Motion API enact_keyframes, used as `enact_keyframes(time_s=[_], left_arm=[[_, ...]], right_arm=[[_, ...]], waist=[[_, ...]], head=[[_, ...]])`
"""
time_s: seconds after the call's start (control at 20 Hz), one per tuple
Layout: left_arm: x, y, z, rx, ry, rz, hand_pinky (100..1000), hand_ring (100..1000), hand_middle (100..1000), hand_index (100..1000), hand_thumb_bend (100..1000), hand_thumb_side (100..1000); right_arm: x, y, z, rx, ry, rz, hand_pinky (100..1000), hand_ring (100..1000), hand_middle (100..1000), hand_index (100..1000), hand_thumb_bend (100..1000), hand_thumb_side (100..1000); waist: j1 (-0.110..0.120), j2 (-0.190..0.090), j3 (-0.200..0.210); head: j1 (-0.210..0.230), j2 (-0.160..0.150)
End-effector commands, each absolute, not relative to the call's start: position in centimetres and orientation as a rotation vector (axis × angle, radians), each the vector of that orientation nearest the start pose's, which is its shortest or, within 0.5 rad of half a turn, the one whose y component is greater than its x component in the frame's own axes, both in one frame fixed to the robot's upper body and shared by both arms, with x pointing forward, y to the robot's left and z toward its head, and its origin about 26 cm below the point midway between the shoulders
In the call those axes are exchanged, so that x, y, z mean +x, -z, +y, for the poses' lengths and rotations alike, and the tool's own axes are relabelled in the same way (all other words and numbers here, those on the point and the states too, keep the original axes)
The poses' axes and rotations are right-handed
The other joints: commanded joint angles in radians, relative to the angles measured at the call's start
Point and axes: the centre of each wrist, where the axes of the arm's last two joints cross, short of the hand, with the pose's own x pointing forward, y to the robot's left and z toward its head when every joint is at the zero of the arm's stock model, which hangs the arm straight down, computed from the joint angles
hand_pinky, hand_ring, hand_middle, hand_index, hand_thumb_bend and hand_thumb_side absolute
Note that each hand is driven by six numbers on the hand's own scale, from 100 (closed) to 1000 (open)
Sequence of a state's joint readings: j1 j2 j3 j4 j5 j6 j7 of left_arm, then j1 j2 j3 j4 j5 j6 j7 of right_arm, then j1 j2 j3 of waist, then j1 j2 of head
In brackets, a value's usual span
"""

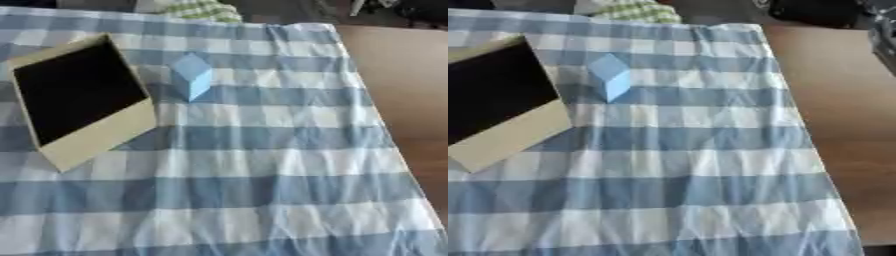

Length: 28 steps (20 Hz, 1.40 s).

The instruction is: Pick up objects on the table and place them in the box.

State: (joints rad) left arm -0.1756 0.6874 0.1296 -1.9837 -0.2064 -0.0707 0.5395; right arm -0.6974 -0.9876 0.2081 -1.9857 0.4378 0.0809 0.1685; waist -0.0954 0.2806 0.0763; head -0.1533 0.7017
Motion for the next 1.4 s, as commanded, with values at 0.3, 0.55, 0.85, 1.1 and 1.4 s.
enact_keyframes(time_s=[0.3,0.55,0.85,1.1,1.4], left_arm=[[28.0,-23.7,34.6,1.044,0.219,-2.399,802,805,759,827,614,735],[28.0,-23.7,34.4,1.026,0.226,-2.403,802,806,760,828,611,735],[28.1,-23.6,34.3,1.012,0.237,-2.401,802,806,761,828,607,735],[28.1,-23.7,34.3,1.006,0.243,-2.400,802,805,759,828,603,733],[28.1,-23.6,34.3,1.000,0.242,-2.397,801,803,757,828,601,732]], right_arm=[[30.0,-36.7,-24.9,1.336,2.169,2.454,887,925,887,927,134,858],[32.0,-36.8,-24.0,1.248,2.360,2.336,896,932,884,934,190,786],[34.6,-36.8,-22.9,1.160,2.541,2.185,917,951,892,958,301,727],[35.3,-36.6,-22.5,1.074,2.704,2.010,926,959,905,976,388,668],[35.6,-36.7,-22.4,1.026,2.807,1.923,915,942,896,991,385,601]], waist=[[0.002,-0.018,0.005],[0.003,-0.024,0.005],[0.004,-0.029,0.004],[0.001,-0.033,0.004],[0.000,-0.035,0.002]], head=[[-0.016,0.000],[-0.010,0.001],[-0.003,0.008],[0.002,0.017],[0.004,0.021]])
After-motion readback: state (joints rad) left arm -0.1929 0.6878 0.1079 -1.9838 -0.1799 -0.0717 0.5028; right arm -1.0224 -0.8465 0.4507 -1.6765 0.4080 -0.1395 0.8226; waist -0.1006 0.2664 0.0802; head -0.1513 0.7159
